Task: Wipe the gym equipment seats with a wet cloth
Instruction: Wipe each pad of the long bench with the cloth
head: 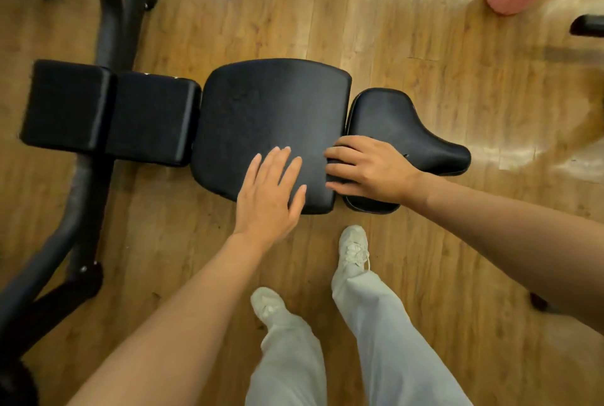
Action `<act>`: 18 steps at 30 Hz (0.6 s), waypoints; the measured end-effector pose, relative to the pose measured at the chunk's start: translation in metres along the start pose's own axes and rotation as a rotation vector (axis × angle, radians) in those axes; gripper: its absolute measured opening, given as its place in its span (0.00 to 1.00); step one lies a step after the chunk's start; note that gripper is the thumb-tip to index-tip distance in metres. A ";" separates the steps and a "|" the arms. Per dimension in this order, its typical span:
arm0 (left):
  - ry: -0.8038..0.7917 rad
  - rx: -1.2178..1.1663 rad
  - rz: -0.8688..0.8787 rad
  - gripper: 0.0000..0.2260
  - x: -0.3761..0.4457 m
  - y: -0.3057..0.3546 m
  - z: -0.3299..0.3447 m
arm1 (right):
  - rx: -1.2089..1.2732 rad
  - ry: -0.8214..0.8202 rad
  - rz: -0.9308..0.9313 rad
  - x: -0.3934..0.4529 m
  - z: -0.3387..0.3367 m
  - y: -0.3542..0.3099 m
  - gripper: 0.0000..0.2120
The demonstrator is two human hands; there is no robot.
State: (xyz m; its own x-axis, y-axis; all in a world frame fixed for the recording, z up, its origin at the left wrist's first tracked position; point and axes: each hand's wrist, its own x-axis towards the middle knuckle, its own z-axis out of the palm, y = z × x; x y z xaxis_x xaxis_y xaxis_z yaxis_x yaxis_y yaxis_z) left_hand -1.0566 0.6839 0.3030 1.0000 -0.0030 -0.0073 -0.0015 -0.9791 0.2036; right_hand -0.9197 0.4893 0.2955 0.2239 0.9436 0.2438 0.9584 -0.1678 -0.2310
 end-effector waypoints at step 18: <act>0.321 0.063 -0.053 0.19 -0.137 -0.119 -0.130 | 0.082 0.324 0.206 0.150 -0.026 -0.190 0.13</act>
State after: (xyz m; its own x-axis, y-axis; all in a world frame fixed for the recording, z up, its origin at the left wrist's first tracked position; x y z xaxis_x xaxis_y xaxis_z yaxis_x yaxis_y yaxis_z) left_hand -1.1919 0.8275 0.4076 0.9499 0.1027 0.2951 0.0601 -0.9869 0.1498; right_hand -1.0635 0.6555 0.4002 0.4667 0.7515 0.4663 0.8732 -0.3080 -0.3776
